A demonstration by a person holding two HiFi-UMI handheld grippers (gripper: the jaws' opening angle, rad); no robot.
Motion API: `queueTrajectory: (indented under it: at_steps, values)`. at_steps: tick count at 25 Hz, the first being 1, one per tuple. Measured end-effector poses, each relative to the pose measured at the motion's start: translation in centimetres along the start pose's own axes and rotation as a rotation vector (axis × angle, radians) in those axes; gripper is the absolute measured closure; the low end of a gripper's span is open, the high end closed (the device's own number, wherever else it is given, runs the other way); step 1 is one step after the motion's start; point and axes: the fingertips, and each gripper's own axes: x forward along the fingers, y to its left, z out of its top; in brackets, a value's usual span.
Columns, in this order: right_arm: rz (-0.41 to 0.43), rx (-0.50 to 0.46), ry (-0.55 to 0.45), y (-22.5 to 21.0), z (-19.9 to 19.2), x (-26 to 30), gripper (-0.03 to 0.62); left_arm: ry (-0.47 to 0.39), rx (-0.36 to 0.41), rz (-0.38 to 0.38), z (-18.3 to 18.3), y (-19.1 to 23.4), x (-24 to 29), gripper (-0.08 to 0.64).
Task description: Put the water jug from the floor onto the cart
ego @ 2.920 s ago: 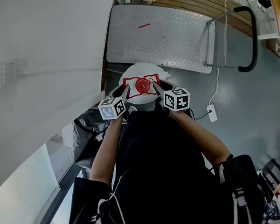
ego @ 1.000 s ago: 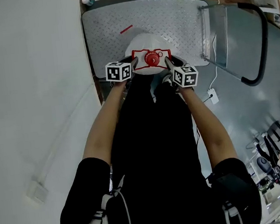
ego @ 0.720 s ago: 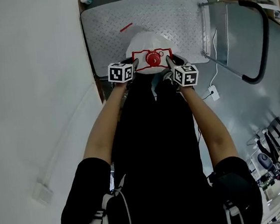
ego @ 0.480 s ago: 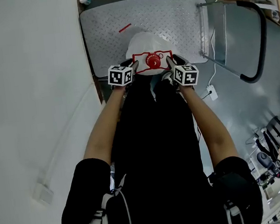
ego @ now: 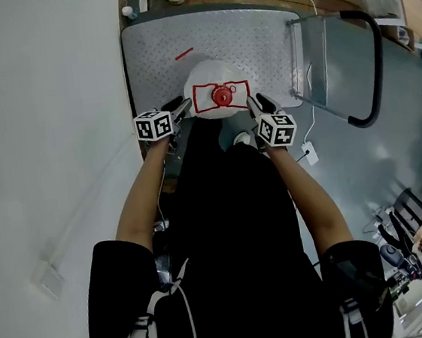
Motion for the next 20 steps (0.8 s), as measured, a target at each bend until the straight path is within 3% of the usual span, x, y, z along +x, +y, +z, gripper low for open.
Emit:
queueTrajectory:
  at_steps: [3, 7, 8, 10, 13, 15, 20]
  values:
    - [0.049, -0.023, -0.101, 1.6, 2.3, -2.5, 0.464, -0.144, 0.0, -0.014, 1.3, -3.1, -2.1, 0.4]
    - [0.133, -0.062, -0.216, 4.5, 3.8, -7.6, 0.496, -0.253, 0.046, -0.061, 0.2, -9.4, -4.1, 0.403]
    - [0.149, -0.08, -0.25, 5.2, 4.1, -9.3, 0.52, -0.286, 0.062, -0.067, 0.0, -11.0, -4.8, 0.422]
    - [0.19, -0.124, -0.318, 6.7, 5.3, -12.5, 0.55, -0.374, 0.079, -0.098, 0.1, -14.2, -6.4, 0.526]
    - [0.287, -0.173, -0.411, 8.8, 7.0, -17.2, 0.571, -0.493, 0.099, -0.16, 0.5, -19.1, -8.5, 0.541]
    - [0.349, -0.207, -0.477, 10.1, 8.0, -20.4, 0.574, -0.522, 0.181, -0.149, 0.1, -22.0, -9.8, 0.541]
    - [0.371, -0.39, -0.662, 12.3, 10.3, -26.6, 0.574, -0.58, 0.407, -0.085, 0.0, -27.8, -12.2, 0.541]
